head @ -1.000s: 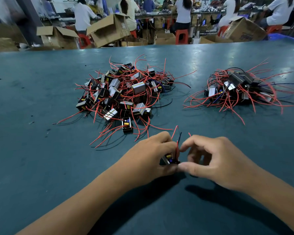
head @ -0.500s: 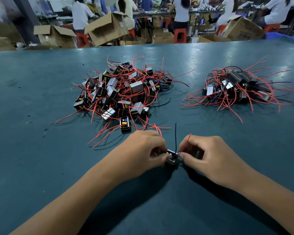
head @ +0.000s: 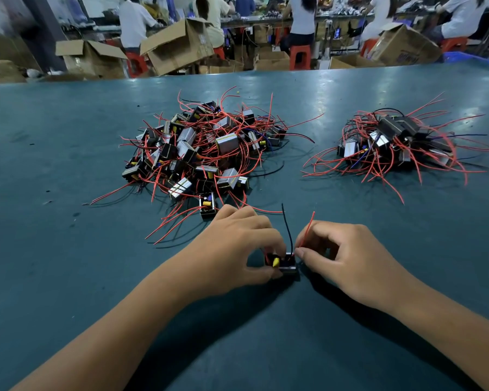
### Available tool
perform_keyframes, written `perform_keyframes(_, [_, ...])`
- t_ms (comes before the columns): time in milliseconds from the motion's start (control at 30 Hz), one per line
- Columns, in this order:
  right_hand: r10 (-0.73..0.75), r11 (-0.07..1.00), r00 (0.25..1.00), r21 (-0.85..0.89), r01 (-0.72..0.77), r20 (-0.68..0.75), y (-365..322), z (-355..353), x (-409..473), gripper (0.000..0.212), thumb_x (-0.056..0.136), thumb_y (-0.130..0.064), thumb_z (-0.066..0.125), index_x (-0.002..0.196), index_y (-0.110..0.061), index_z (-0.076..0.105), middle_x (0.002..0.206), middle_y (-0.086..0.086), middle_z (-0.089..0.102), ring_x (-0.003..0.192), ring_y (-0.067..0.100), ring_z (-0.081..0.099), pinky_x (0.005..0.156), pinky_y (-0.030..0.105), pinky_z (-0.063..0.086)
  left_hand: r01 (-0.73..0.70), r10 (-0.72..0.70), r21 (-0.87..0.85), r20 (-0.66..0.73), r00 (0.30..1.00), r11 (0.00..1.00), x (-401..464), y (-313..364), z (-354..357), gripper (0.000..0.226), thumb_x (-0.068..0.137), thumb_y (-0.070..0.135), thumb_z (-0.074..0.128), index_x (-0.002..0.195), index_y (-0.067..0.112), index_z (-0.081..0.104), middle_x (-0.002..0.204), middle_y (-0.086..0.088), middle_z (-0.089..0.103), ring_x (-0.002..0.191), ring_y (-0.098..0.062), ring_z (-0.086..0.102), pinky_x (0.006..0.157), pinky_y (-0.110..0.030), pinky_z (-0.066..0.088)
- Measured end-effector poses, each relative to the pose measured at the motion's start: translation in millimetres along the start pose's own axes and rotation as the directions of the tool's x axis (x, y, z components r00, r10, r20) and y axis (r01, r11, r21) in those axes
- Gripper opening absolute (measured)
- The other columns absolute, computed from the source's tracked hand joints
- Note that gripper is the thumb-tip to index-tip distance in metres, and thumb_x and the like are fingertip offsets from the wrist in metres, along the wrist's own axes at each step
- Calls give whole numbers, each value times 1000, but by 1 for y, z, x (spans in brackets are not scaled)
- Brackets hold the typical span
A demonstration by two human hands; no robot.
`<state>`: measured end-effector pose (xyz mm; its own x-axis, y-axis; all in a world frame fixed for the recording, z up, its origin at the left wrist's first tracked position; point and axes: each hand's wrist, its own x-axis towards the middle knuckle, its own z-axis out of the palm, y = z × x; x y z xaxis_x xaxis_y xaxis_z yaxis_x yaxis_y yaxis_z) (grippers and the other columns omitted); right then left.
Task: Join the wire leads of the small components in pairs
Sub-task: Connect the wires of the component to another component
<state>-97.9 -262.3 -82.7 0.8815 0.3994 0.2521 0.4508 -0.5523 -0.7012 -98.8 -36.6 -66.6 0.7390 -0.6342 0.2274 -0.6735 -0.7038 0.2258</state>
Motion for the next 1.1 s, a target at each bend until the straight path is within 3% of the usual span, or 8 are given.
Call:
perform_keyframes(200, [53, 999, 998, -1, -53, -19, 1, 2, 2, 17, 85, -23, 70, 71, -27, 62, 61, -11, 63, 53, 1, 52, 53, 13, 39, -71, 75, -85, 40, 996, 994, -2, -5, -2, 25, 85, 56, 70, 100, 36, 71, 91, 18, 60, 90, -6, 51, 86, -33, 34])
perform_keyframes(467, [72, 997, 996, 14, -71, -44, 1, 2, -2, 16, 84, -24, 70, 70, -24, 61, 58, -5, 60, 49, 3, 48, 49, 17, 39, -168, 173, 130, -31, 984, 977, -1, -7, -6, 23, 85, 59, 68, 88, 36, 70, 89, 18, 63, 87, -9, 48, 76, -25, 22])
perform_keyframes(667, [64, 998, 996, 10, -63, -58, 1, 3, -1, 18, 85, -22, 71, 70, -24, 61, 58, -7, 61, 51, 4, 50, 50, 14, 37, -188, 200, 160, -62, 978, 969, -1, -5, -5, 19, 83, 47, 76, 79, 31, 67, 78, 13, 57, 80, -13, 49, 72, -29, 29])
perform_keyframes(767, [68, 998, 996, 22, -67, -58, 1, 4, -1, 17, 85, -21, 71, 70, -24, 62, 58, -7, 61, 50, 3, 49, 50, 13, 37, -187, 193, 74, -75, 978, 980, 0, -3, -2, 19, 86, 46, 73, 80, 28, 69, 74, 14, 58, 76, -11, 46, 70, -31, 32])
perform_keyframes(900, [66, 997, 996, 30, -65, -53, -1, 5, -1, 18, 85, -22, 71, 70, -26, 62, 58, -9, 61, 51, 2, 48, 51, 14, 37, -89, 79, -141, -75, 994, 986, 0, -2, 5, 8, 89, 32, 73, 91, 24, 74, 72, 12, 64, 72, -6, 50, 73, -32, 39])
perform_keyframes(1100, [68, 997, 996, 51, -66, -58, -2, 1, -6, 17, 80, -21, 74, 68, -24, 63, 57, -8, 62, 49, 2, 50, 50, 13, 38, -39, 20, -225, -86, 996, 974, 3, -1, 12, 16, 85, 20, 77, 100, 23, 77, 74, 7, 68, 68, -11, 60, 70, -29, 44])
